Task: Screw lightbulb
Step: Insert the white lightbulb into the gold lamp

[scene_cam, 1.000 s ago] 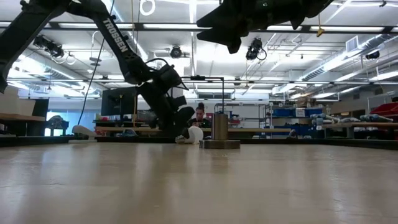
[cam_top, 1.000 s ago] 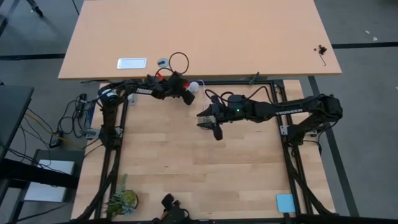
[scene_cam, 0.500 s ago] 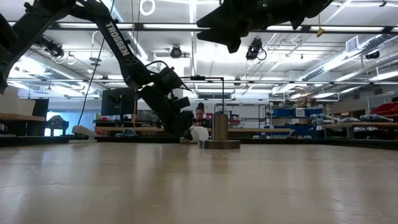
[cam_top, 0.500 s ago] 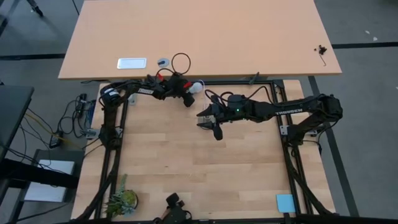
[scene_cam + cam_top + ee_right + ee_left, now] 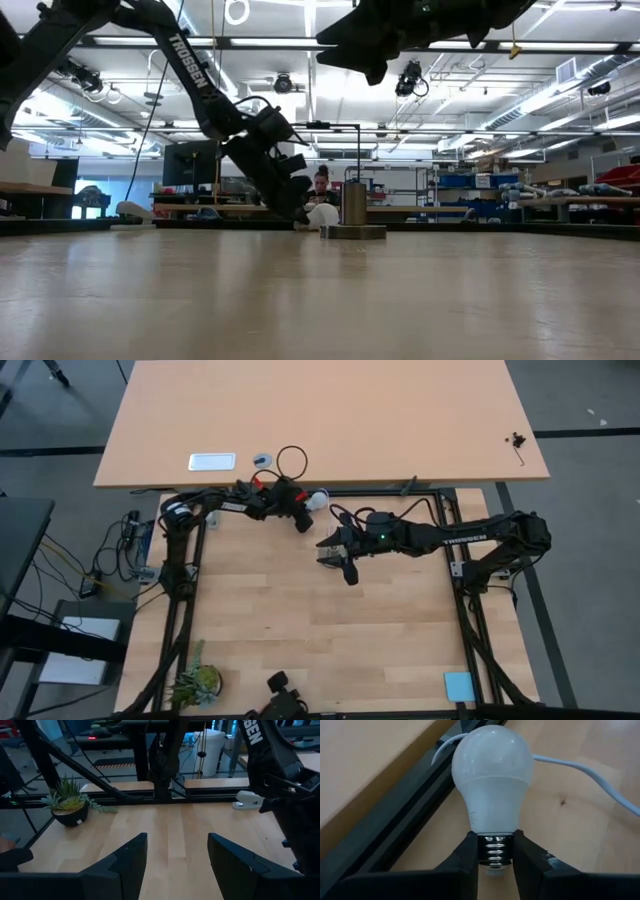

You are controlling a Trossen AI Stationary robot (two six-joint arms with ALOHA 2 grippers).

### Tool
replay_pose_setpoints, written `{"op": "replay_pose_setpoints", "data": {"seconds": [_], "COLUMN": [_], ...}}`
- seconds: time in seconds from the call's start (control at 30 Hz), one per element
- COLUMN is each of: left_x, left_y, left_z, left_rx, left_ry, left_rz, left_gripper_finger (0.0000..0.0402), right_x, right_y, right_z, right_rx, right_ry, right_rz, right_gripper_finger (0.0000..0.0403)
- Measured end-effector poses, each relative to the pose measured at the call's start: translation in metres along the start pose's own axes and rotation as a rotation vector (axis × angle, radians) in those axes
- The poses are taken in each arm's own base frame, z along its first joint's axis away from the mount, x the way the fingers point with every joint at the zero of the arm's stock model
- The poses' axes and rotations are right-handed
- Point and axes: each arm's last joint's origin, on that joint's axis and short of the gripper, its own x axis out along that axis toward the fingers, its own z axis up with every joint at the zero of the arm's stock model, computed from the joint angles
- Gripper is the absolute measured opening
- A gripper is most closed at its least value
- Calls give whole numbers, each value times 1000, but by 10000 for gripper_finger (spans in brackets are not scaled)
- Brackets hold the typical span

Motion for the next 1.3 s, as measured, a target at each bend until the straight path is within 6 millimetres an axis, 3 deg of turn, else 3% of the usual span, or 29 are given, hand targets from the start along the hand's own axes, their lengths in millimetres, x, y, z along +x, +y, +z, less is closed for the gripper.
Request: {"op": "replay_pose_setpoints", "data": {"seconds": [0.17,0.47,0.67,0.93,1.1,1.3], "left_x": [-10,-47,-64,-40,-13,3], "left_y": [0,1,1,14,30,35], "left_z": [7,31,39,30,28,42], "left_rx": [0,17,77,138,228,339], "left_ry": [-11,-71,-73,-46,62,111], "left_rz": [2,8,20,160,85,-21], "left_gripper_finger": [76,4,12,41,21,5], "right_x": [-1,-4,-18,-10,-6,-6], "right_y": [-3,-3,-3,-12,-17,-20], "right_z": [6,7,13,4,1,3], "right_rx": [-3,7,-18,-6,-1,-4], "right_ry": [-61,-45,-22,13,15,-13], "right_rz": [-13,-10,-115,-118,-129,-137], "right_gripper_finger": [215,215,215,215,204,181]}}
